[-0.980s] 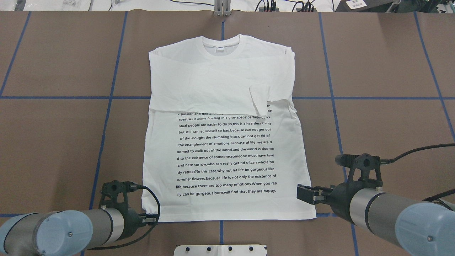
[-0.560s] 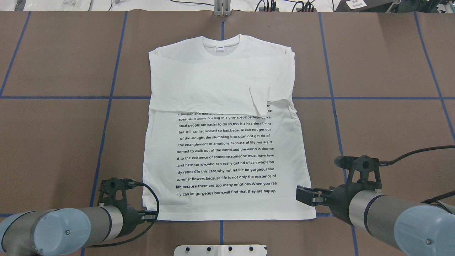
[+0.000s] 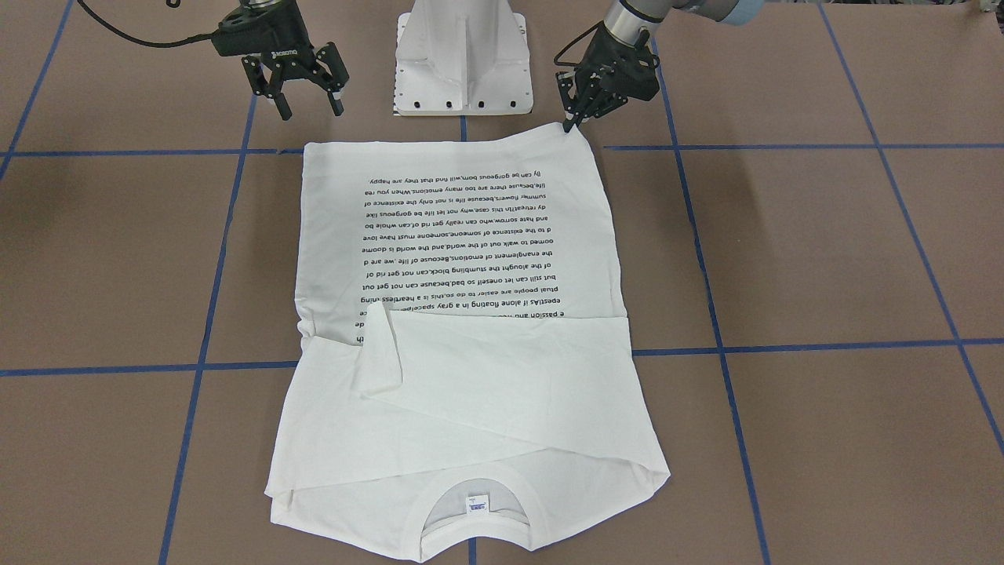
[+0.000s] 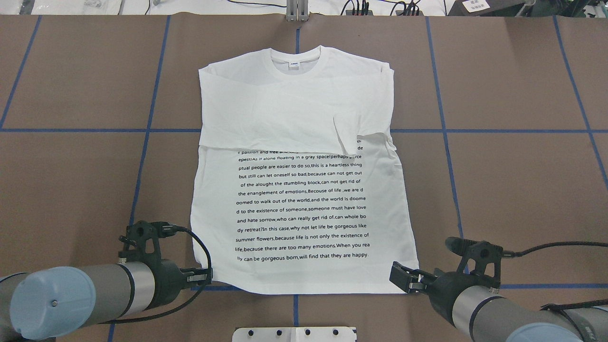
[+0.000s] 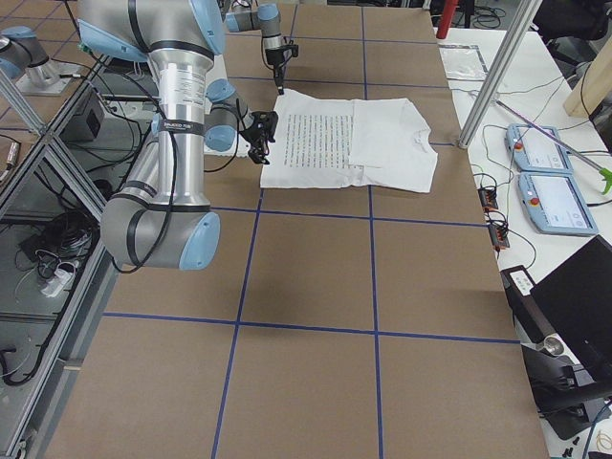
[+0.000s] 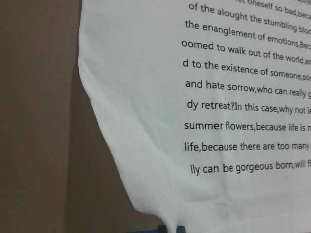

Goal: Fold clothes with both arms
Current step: 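Position both grippers at the hem corners nearest the robot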

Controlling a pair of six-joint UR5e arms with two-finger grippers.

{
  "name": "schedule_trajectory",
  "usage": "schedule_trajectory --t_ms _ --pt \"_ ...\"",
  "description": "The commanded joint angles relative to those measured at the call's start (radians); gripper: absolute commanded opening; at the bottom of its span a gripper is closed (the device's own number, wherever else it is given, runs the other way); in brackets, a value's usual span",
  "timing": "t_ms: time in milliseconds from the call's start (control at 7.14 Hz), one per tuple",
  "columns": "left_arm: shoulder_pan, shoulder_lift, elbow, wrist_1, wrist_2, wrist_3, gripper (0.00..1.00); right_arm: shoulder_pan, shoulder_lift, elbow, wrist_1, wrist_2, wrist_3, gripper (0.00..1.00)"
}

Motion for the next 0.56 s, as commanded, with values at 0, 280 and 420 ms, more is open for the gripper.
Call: schedule_trajectory --t_ms 0,280,420 --pt "-0.009 -0.002 -0.031 -0.002 -0.001 0.000 0.00 -0.024 0.001 -0.044 0.026 -0.049 0.020 0.86" --pt "-0.009 -0.002 -0.035 -0.002 -0.002 -0.003 0.00 -0.024 0.005 -0.087 0.027 -0.069 0.021 0.80" --pt "-0.009 -0.002 -0.043 -0.002 -0.002 -0.006 0.00 -0.030 0.010 -0.114 0.027 -0.081 0.021 0.80"
